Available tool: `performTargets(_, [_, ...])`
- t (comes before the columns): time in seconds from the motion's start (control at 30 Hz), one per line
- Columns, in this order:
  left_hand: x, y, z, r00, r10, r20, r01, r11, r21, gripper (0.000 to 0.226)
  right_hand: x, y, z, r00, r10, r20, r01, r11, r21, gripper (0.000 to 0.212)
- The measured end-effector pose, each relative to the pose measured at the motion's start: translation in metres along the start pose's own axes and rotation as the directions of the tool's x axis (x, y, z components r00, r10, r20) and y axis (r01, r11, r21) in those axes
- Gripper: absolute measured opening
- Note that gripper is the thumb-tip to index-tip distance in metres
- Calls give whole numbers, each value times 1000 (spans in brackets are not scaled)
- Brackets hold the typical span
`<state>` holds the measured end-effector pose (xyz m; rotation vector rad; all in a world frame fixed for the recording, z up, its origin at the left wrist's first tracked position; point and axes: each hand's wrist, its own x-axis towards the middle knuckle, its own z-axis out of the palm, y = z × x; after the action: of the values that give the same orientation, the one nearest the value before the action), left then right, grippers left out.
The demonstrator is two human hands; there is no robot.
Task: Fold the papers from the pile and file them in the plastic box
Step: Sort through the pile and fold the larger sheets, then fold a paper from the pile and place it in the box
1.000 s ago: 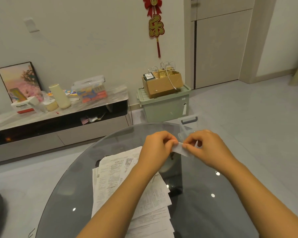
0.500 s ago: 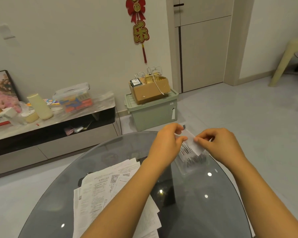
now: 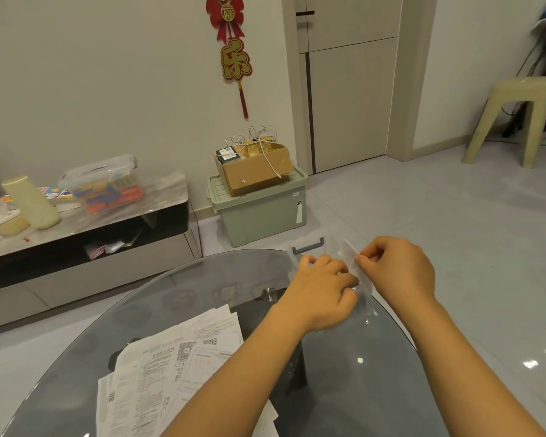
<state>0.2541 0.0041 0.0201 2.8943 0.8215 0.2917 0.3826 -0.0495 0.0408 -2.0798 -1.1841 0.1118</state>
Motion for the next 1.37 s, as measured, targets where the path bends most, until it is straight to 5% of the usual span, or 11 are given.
performTargets(0.43, [-9, -11, 5, 997, -34, -74, 35, 999, 13, 73, 0, -5, 19, 995, -92, 43, 99, 963, -250, 11])
performTargets(0.63, [-11, -13, 11, 992, -53, -110, 43, 995, -93, 68, 1, -13, 22, 988, -10, 152, 79, 885, -460, 14])
performTargets(0.77, [-10, -14, 9, 990, -102, -102, 85, 983, -163, 61, 2, -9, 20, 979, 22, 202, 50, 939, -340, 14])
performTargets(0.87, [-7, -12, 6, 996, -73, -49, 68, 993, -95, 74, 4, -4, 16, 967, 32, 251, 18, 980, -196, 19])
performTargets(1.07, [1, -9, -1, 993, -100, 60, 101, 995, -17, 64, 7, 3, 4, 965, 54, 256, -74, 995, 67, 17])
performTargets(1.23, [8, -8, -3, 987, -118, 107, 114, 993, 40, 64, 7, 5, 4, 973, 48, 224, -71, 993, 92, 21])
performTargets(1.37, [0, -8, -5, 993, -120, 19, 120, 993, 12, 62, 5, 1, 0, 975, 5, 223, -22, 997, 74, 26])
